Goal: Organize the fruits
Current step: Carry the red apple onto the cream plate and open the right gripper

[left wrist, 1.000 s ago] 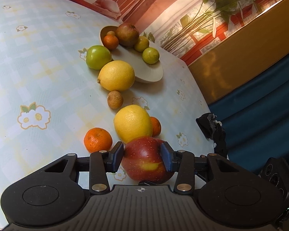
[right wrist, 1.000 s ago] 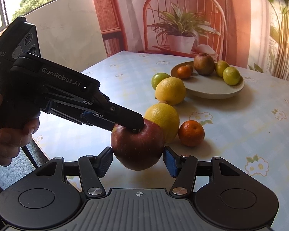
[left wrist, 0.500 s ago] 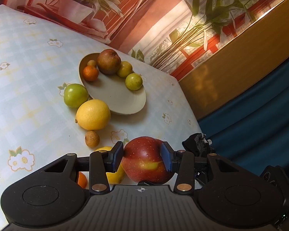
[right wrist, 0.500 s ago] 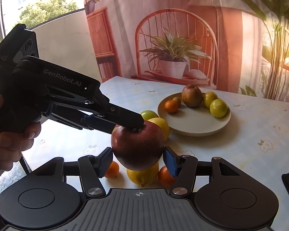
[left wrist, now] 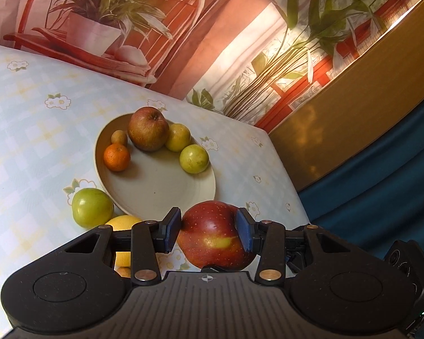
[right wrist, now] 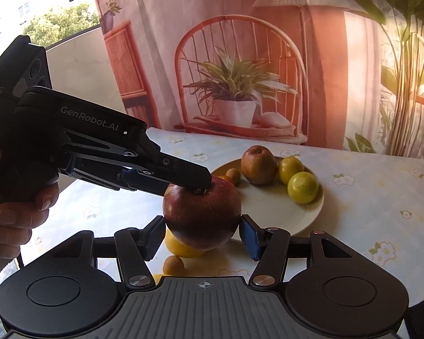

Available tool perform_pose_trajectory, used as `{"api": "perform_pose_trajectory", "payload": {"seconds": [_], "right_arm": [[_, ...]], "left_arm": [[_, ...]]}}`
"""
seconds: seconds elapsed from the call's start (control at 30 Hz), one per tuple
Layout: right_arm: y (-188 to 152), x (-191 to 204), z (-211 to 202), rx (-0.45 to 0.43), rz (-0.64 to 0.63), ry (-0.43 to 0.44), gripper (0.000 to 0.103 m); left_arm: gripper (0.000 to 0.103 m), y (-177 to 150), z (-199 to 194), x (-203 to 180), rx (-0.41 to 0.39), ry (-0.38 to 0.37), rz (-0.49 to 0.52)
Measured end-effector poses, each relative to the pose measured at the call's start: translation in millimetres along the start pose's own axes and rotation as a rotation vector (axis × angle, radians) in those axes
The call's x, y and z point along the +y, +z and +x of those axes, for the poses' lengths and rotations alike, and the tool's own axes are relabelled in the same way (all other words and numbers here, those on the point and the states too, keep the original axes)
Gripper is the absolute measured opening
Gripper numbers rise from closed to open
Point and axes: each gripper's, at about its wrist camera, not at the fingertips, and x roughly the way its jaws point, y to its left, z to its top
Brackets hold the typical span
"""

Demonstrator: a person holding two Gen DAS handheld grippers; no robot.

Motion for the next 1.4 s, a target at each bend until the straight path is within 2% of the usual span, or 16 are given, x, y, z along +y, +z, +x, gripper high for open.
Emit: {"api": "perform_pose_trajectory", "payload": {"seconds": [0.47, 0.67, 0.9, 1.17, 1.4], "right_arm": [[18.6, -58.3, 80.0, 0.078, 0.031, -0.006, 0.054], [22.7, -71.9, 104.4, 0.087, 0.027, -0.034, 0.054], [22.8, -75.9, 120.4, 0.088, -0.010, -0.085, 0.054], [19.7, -71.6, 125.3, 0.053, -0.060, -0.116, 0.054], [17.5, -70.5, 125.9, 0.045, -0.054, -0.128, 0.054]], "left_arm": [[0.044, 42.0, 68.2, 23.1, 0.061, 0.070, -0.058], [0.044, 55.3, 89.4, 25.1, 0.071, 0.097, -0.041], [0.044, 62.8, 106.9, 30.5, 0.085, 0.105, -0.068], [0.046, 63.9, 109.2, 42.1, 0.085, 0.068, -0.145], [0.047, 57.7, 108.0, 42.5, 0.061, 0.061, -0.148]]}}
